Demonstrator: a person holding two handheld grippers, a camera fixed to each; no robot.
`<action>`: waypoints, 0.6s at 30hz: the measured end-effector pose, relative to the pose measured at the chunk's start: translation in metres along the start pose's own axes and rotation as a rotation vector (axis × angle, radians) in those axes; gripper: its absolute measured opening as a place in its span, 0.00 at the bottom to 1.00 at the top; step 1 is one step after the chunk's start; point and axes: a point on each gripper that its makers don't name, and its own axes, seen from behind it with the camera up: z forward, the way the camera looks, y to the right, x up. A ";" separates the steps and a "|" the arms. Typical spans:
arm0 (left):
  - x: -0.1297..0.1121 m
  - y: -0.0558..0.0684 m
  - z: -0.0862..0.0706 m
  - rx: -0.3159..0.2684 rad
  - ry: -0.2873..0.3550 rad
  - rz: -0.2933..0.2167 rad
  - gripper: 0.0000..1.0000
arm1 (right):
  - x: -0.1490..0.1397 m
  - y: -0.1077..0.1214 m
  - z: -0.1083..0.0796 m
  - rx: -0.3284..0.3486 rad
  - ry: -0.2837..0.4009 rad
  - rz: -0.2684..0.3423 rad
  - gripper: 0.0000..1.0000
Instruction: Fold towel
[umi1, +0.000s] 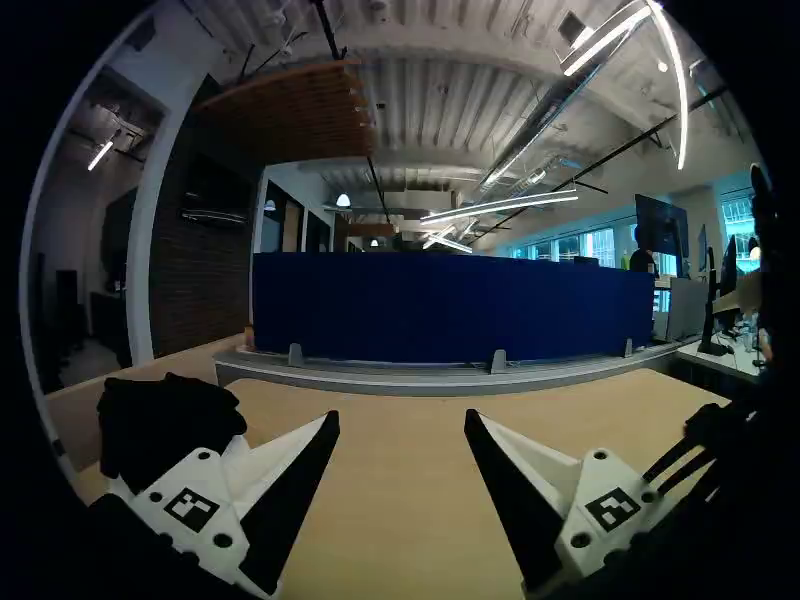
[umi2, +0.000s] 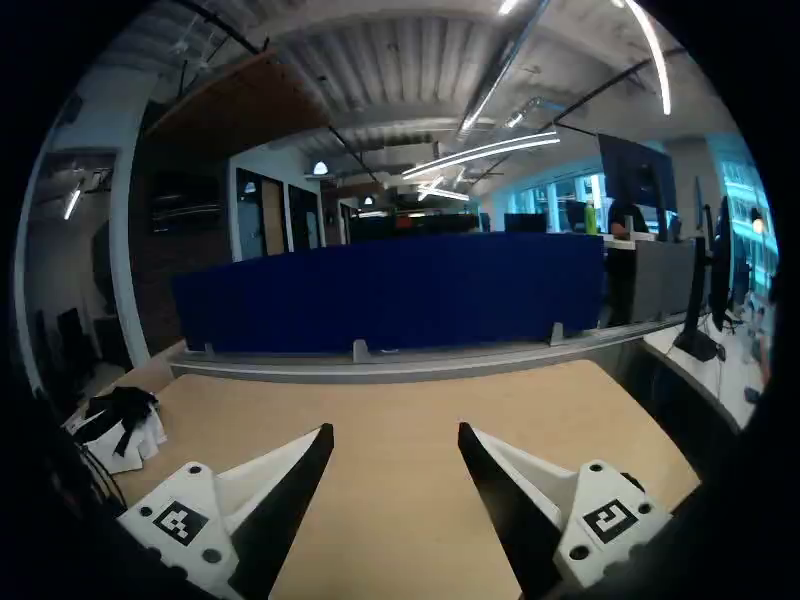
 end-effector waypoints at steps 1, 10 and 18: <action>-0.004 -0.003 0.000 0.002 0.002 0.000 0.93 | 0.001 0.001 0.002 -0.007 0.001 0.000 0.96; -0.045 -0.019 0.000 0.015 0.026 0.003 0.93 | -0.004 0.005 0.011 -0.038 0.020 -0.026 0.96; -0.074 -0.022 0.000 0.018 0.022 0.023 0.93 | -0.031 -0.001 0.017 -0.023 0.001 -0.054 0.96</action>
